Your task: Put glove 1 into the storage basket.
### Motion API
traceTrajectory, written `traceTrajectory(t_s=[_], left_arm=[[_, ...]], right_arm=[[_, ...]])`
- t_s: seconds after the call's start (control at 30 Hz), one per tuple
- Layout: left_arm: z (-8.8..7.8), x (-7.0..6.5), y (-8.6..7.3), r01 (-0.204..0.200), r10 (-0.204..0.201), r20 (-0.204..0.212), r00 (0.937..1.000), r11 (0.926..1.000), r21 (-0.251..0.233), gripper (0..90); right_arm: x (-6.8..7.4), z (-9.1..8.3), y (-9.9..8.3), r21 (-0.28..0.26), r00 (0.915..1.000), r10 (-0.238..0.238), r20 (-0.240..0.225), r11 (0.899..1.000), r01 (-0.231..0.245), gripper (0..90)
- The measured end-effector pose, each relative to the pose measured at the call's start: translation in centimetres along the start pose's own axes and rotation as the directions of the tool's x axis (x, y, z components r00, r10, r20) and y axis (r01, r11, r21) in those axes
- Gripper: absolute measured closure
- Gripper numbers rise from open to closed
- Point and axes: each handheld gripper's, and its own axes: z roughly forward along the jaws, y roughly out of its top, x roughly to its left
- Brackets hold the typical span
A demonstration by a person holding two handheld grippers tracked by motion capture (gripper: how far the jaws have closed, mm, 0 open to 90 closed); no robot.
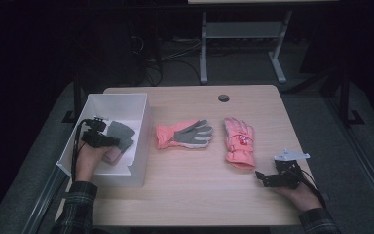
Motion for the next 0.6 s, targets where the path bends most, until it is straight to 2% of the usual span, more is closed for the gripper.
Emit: traceTrajectory(t_s=[0.1,0.27,0.37,0.47,0.53,0.57,0.6], left_arm=[[-0.1,-0.2,0.2,0.007,-0.007,-0.027,0.9996,1.0,-0.006,32.9],[-1.0,-0.6,0.6,0.008,-0.01,-0.052,0.9986,0.9989,-0.046,22.6],[-2.0,-0.6,1.1,-0.003,0.0,-0.032,0.9995,0.9969,-0.079,20.0],[-3.2,-0.6,1.6,-0.011,0.012,0.006,0.9999,0.9921,-0.125,18.2],[-4.0,-0.7,2.0,-0.015,0.022,0.042,0.9989,0.9883,-0.152,18.0],[-4.4,-0.8,2.2,-0.008,0.022,0.077,0.9968,0.9855,-0.17,17.9],[-4.6,-0.8,2.2,-0.01,0.024,0.083,0.9962,0.9852,-0.171,17.6]], right_arm=[[0.0,0.0,0.0,0.0,1.0,0.0,0.0,1.0,0.0,7.8],[0.0,0.0,0.0,0.0,1.0,0.0,0.0,1.0,0.0,7.8],[0.0,0.0,0.0,0.0,1.0,0.0,0.0,1.0,0.0,7.8],[0.0,0.0,0.0,0.0,1.0,0.0,0.0,1.0,0.0,7.8],[0.0,0.0,0.0,0.0,1.0,0.0,0.0,1.0,0.0,7.8],[0.0,0.0,0.0,0.0,1.0,0.0,0.0,1.0,0.0,7.8],[0.0,0.0,0.0,0.0,1.0,0.0,0.0,1.0,0.0,7.8]])
